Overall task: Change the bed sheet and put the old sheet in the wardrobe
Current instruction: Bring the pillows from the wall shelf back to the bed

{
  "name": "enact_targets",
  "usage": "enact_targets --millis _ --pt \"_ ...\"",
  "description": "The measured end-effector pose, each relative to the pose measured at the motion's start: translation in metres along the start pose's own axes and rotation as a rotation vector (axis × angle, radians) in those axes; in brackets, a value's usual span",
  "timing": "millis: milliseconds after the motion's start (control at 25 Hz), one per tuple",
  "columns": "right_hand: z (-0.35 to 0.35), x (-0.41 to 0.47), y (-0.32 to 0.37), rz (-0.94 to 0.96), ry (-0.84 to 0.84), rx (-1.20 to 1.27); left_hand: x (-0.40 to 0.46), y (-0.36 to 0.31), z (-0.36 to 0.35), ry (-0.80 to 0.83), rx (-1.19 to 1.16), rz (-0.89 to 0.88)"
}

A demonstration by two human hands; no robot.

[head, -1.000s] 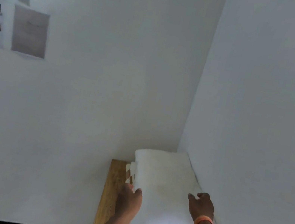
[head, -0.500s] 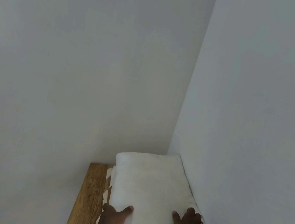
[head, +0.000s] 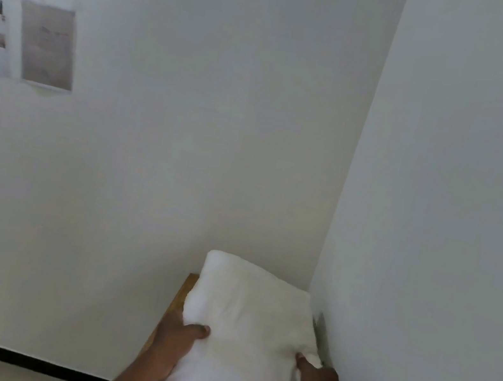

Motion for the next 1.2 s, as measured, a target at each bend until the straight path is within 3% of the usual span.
enact_targets --millis 240,440,760,960,1200 --pt "-0.071 -0.097 0.071 0.147 0.230 0.165 -0.072 -0.012 0.151 -0.275 -0.088 -0.082" --pt "-0.159 -0.246 0.120 0.346 0.456 0.201 -0.203 0.030 0.321 -0.531 -0.169 -0.079" --pt "-0.297 -0.662 0.065 0.435 1.054 0.160 -0.557 0.209 0.586 -1.080 -0.253 0.074" --pt "-0.326 -0.955 -0.007 0.540 1.478 0.025 -0.806 0.330 0.674 -1.461 -0.403 0.197" --pt "-0.333 -1.244 -0.092 0.617 1.855 -0.074 -1.029 0.416 0.739 -1.771 -0.507 0.337"
Point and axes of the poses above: each hand's wrist, its own x-axis towards the middle knuckle, its own z-axis out of the back of the hand, y = z × x, the point moved 6 cm from there along x, towards the middle knuckle, and after that the axes turned 12 degrees about z, right-handed, at the moved point
